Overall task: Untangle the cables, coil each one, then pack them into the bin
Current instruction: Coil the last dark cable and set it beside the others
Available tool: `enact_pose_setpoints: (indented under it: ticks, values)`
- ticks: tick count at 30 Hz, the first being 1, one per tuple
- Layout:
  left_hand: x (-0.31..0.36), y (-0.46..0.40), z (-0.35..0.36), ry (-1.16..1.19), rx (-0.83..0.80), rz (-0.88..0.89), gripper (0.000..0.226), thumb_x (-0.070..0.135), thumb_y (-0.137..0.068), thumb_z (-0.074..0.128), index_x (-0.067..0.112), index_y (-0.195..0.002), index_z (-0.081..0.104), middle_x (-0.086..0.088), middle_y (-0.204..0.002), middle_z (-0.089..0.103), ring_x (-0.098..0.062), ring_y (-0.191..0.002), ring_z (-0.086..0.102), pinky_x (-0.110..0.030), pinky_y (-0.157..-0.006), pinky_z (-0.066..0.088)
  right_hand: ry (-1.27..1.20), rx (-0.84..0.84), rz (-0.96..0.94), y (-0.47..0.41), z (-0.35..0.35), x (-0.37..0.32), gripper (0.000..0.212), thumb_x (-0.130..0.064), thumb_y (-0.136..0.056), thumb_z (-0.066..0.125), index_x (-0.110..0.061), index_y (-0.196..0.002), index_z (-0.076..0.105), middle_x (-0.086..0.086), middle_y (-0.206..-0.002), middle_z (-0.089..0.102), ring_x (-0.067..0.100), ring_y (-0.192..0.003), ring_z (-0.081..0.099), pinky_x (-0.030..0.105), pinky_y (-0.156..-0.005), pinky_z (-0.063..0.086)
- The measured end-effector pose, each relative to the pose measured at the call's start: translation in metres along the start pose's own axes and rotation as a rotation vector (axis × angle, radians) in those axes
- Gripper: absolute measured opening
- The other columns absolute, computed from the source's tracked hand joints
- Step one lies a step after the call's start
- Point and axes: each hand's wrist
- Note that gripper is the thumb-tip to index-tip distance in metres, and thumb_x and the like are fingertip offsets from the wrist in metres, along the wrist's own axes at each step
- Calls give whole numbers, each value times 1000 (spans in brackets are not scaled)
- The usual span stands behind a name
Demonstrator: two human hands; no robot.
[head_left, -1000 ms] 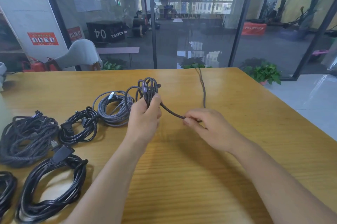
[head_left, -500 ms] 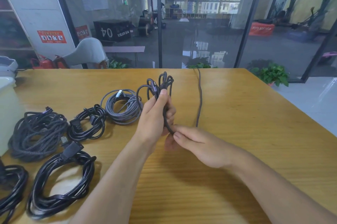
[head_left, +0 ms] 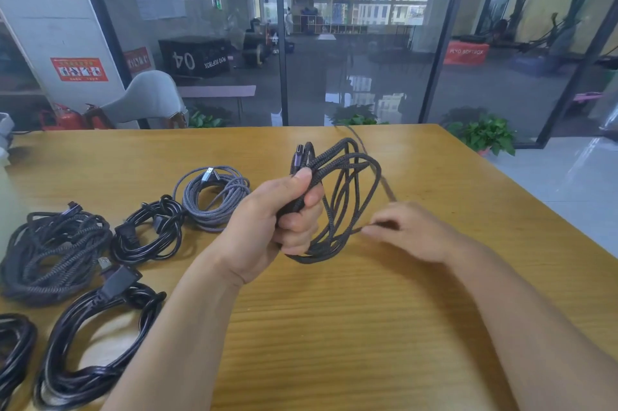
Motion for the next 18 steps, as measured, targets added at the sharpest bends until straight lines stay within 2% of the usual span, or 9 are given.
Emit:
enact_pose_setpoints:
  ticks: [1, 3, 5, 7, 9, 11, 14, 16, 18]
  values:
    - [1, 1, -1, 3, 2, -6, 33, 41, -100, 44, 20, -75, 48, 6, -58, 24, -9, -46, 18, -25, -45, 19, -18, 50, 72, 5, -12, 13, 66, -97, -74, 43, -38, -80, 71, -3, -78, 67, 20, -79, 63, 45, -80, 53]
    - [1, 1, -2, 14, 2, -20, 33, 41, -99, 44, 20, -75, 47, 7, -57, 24, -8, -45, 17, -24, -45, 20, -52, 206, 204, 20, -33, 36, 55, -91, -70, 55, -39, -73, 72, -6, -74, 69, 24, -80, 64, 41, -77, 50]
    - [-1, 0, 0, -3, -6, -41, 33, 41, -100, 44, 19, -75, 46, 7, -57, 24, -8, -45, 17, -23, -44, 21, 27, 391, 317, 31, -44, 54, 50, -86, -66, 61, -37, -65, 69, -12, -70, 68, 27, -87, 62, 40, -80, 46]
    - [-3, -3, 4, -39, -31, -58, 33, 42, -100, 44, 19, -77, 45, 7, -57, 23, -8, -46, 16, -23, -44, 20, 151, 504, 463, 34, -48, 56, 61, -91, -65, 58, -31, -59, 66, -11, -60, 64, 29, -88, 59, 40, -85, 44]
    - [-6, -6, 9, -92, -55, -66, 33, 42, -101, 44, 19, -78, 45, 4, -59, 22, -9, -47, 15, -25, -46, 16, 202, 612, 552, 29, -50, 41, 76, -94, -68, 52, -19, -53, 55, -1, -48, 54, 32, -71, 56, 38, -71, 44]
    - [-9, -6, 13, -167, -55, -66, 32, 42, -101, 45, 18, -79, 45, 4, -61, 23, -11, -49, 16, -27, -48, 13, 180, 748, 541, 25, -52, 17, 73, -83, -78, 61, -14, -56, 51, 2, -48, 50, 29, -58, 53, 36, -56, 44]
    - [-15, -8, 14, -290, 15, -84, 35, 44, -104, 47, 15, -84, 46, 4, -62, 27, -13, -54, 16, -25, -48, 14, -97, 827, 398, 21, -42, -11, 40, -52, -92, 71, -18, -73, 61, -1, -61, 62, 19, -59, 57, 33, -57, 44]
    - [-20, -10, 13, -367, 98, -110, 36, 40, -110, 46, 12, -88, 46, 4, -63, 29, -12, -54, 17, -21, -46, 16, -415, 730, 346, 16, -36, -27, 23, -35, -99, 66, -21, -80, 67, -4, -69, 67, 12, -59, 54, 30, -59, 42]
    - [-26, -13, 15, -431, 175, -118, 35, 37, -110, 44, 13, -86, 44, 5, -62, 30, -10, -51, 21, -17, -43, 20, -721, 582, 315, 13, -31, -43, 20, -17, -102, 59, -18, -87, 72, -5, -71, 66, 11, -58, 52, 25, -56, 43]
Point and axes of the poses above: each hand's wrist, its own y-axis away from the middle knuckle, its own z-axis out of the palm, x = y × z
